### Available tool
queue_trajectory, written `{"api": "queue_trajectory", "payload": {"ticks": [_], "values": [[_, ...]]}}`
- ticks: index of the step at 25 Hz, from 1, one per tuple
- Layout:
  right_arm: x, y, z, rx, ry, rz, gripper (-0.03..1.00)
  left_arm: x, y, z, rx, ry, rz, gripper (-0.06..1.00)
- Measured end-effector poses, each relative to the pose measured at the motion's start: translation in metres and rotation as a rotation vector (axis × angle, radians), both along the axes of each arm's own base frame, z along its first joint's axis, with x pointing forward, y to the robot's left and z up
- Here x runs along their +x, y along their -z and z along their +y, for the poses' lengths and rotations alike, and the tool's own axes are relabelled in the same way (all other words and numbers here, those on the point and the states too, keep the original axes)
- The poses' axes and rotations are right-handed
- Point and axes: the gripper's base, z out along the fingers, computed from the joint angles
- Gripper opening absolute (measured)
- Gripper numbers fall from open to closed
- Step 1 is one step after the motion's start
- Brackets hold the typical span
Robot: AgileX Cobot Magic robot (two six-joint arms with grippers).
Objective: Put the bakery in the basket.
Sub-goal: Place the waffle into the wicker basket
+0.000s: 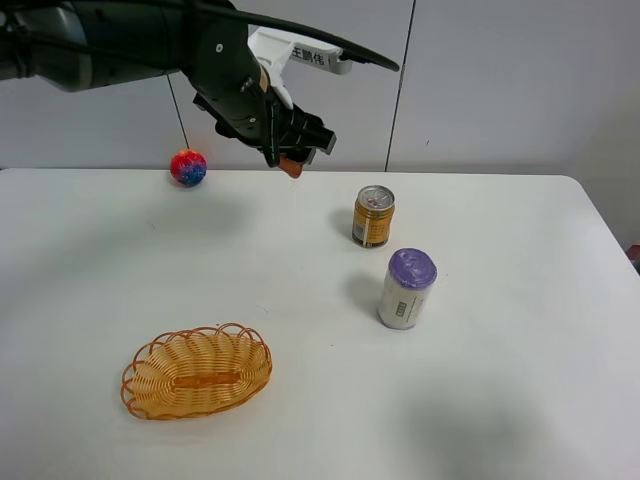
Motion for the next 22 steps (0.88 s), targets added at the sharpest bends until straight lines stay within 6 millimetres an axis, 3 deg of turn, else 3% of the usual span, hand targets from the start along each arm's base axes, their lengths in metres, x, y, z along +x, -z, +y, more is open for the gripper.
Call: {"api": "queue_trajectory", "payload": {"ticks": [15,22], "values": [[0.0,0.0,0.0,0.0,0.0,0.0,0.99,-0.109,0.047,0.09,-0.019,-0.25,0.23,0.67],[0.0,0.0,0.0,0.0,0.0,0.0,0.99,-0.142,0.07,0.112,-0.066,-0.322,0.281,0.67]]}}
